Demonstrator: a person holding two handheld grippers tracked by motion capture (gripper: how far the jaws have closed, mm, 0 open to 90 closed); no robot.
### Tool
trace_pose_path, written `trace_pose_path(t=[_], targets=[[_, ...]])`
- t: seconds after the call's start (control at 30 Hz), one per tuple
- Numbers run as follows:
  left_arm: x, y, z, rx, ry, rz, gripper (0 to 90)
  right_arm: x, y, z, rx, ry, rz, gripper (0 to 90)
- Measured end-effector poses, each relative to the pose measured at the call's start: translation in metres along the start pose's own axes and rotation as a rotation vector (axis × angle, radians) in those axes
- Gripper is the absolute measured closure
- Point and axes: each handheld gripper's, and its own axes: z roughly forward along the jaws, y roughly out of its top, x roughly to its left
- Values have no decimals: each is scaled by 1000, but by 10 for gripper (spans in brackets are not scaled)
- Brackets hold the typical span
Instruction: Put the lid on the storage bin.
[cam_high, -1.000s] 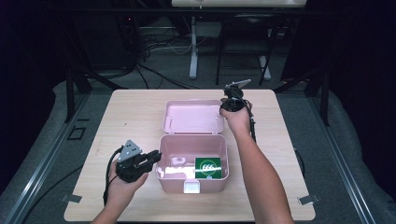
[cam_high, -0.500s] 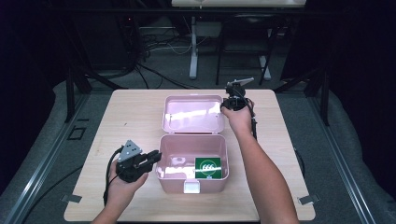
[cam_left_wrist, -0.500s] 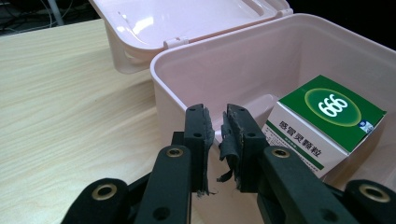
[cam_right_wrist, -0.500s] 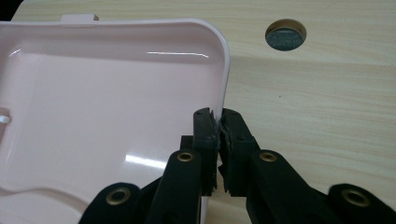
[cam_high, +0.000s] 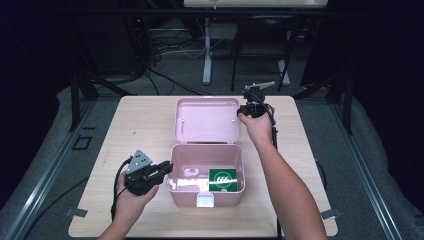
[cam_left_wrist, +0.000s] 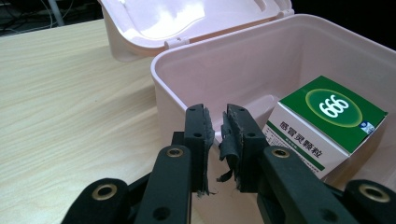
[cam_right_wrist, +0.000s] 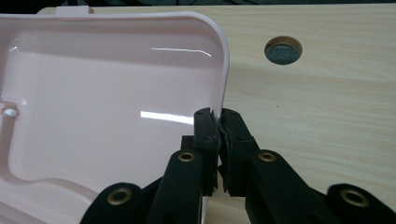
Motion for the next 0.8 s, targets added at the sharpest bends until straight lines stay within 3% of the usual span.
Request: trace_pose_path(t=[0.53, 0.8], targets=[[0, 0, 0, -2, 3, 0, 791, 6, -1, -27, -66, 21, -43, 871], [0, 0, 0, -2, 3, -1, 791, 7, -5, -39, -95, 55, -47, 872]])
